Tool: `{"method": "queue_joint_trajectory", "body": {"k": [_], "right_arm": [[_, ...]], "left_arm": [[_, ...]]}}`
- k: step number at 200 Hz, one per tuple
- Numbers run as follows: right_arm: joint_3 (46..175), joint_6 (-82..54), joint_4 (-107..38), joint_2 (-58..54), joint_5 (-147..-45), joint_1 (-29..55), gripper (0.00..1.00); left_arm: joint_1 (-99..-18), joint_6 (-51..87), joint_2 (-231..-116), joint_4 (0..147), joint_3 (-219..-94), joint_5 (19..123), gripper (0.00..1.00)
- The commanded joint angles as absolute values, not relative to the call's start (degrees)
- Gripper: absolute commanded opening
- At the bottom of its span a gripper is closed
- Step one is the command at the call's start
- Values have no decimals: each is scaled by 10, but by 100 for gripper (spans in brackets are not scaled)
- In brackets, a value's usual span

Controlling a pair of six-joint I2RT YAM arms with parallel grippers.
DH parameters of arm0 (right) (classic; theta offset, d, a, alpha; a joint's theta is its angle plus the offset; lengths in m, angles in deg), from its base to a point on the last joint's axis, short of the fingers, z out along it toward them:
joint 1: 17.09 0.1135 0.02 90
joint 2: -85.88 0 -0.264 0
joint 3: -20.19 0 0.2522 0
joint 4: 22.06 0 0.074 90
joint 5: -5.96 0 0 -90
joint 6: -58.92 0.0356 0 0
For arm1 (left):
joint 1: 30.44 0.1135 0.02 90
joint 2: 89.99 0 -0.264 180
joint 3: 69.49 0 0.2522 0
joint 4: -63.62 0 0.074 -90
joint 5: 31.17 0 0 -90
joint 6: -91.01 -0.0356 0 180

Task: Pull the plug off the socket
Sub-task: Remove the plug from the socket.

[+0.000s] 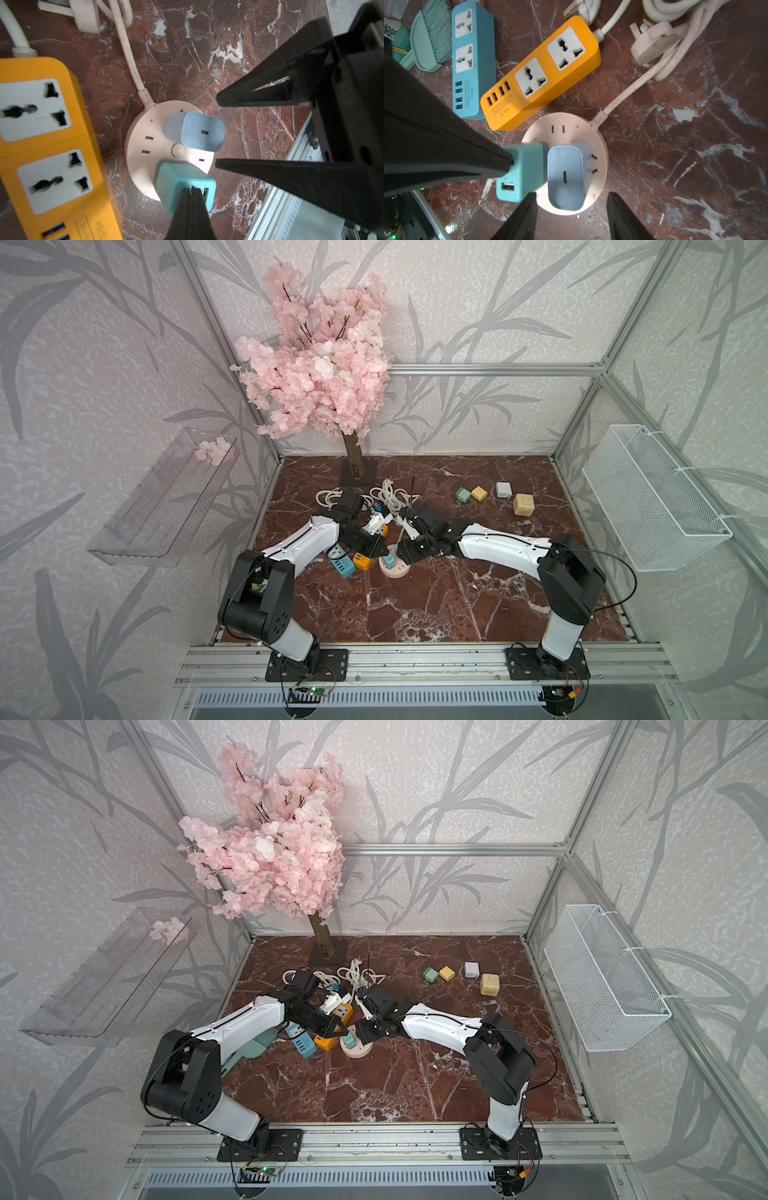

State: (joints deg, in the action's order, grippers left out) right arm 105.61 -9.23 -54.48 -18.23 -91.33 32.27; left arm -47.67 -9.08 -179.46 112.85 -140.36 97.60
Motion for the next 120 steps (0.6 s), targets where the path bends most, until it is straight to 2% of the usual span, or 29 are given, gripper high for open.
{"method": "queue_joint_trajectory", "body": {"k": [1, 35, 76, 120], "right_arm": [[1073, -100, -553, -200, -900, 326, 55], [1084, -102, -549, -213, -897, 326, 50], [1097, -103, -555, -232, -898, 327, 50], [1089, -100, -542, -231, -887, 335, 41]], "left_arm": [[-474, -100, -1803, 1155, -1385, 957, 0], [-473, -99, -1803, 1154, -1385, 958, 0], [-471, -99, -1803, 1154, -1384, 957, 0], [-471, -100, -1807, 1151, -1380, 954, 0]]}}
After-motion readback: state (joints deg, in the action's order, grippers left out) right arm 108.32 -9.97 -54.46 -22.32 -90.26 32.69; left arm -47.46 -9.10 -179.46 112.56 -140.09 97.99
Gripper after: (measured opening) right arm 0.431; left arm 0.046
